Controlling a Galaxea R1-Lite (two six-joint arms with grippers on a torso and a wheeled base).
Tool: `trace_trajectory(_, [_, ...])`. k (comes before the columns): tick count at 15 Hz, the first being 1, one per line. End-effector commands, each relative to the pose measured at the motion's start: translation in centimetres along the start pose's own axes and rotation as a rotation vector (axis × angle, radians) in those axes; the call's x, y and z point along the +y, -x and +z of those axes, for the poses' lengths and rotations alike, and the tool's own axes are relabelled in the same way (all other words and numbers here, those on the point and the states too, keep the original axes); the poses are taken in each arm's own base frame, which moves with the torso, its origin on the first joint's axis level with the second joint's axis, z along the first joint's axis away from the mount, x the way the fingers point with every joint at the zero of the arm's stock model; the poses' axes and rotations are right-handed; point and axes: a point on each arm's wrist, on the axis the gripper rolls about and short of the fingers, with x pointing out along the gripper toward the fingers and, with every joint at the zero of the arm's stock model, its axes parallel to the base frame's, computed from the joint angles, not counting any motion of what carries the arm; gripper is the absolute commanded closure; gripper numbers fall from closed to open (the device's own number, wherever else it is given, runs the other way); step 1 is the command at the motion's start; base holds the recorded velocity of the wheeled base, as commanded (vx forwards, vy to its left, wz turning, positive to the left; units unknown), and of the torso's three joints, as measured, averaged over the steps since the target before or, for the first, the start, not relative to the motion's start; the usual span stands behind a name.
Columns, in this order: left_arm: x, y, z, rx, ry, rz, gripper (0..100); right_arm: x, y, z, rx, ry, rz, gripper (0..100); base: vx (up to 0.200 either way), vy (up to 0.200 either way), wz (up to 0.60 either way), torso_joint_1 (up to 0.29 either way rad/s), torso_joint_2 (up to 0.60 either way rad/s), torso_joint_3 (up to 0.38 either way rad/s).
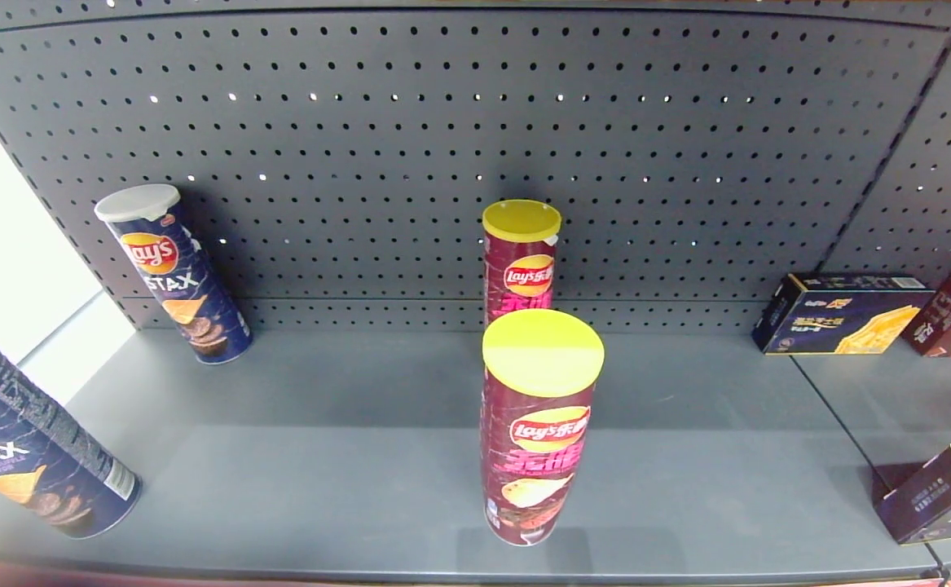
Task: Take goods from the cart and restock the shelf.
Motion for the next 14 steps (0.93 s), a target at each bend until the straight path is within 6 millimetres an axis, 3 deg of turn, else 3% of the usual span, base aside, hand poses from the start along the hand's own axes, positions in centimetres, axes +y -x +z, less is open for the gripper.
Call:
trace_trajectory(1, [0.0,-0.01,0.0,0.001,-0.002,0.0,0,0.0,0.0,0.0,0.0,0.001,0.0,0,-0.2,0.0,0.0,0.007,0.0,0.002])
trace_trajectory(2, [0.0,-0.01,0.0,0.001,-0.001,0.0,0,0.0,0.0,0.0,0.0,0.001,0.0,0,-0.2,0.0,0.0,0.002,0.0,-0.002])
trace_trajectory(14, [0.0,-0.01,0.0,0.001,0.001,0.002,0,0.0,0.0,0.0,0.0,-0.001,0.0,0,0.0,0.0,0.0,0.0,0.0,0.0])
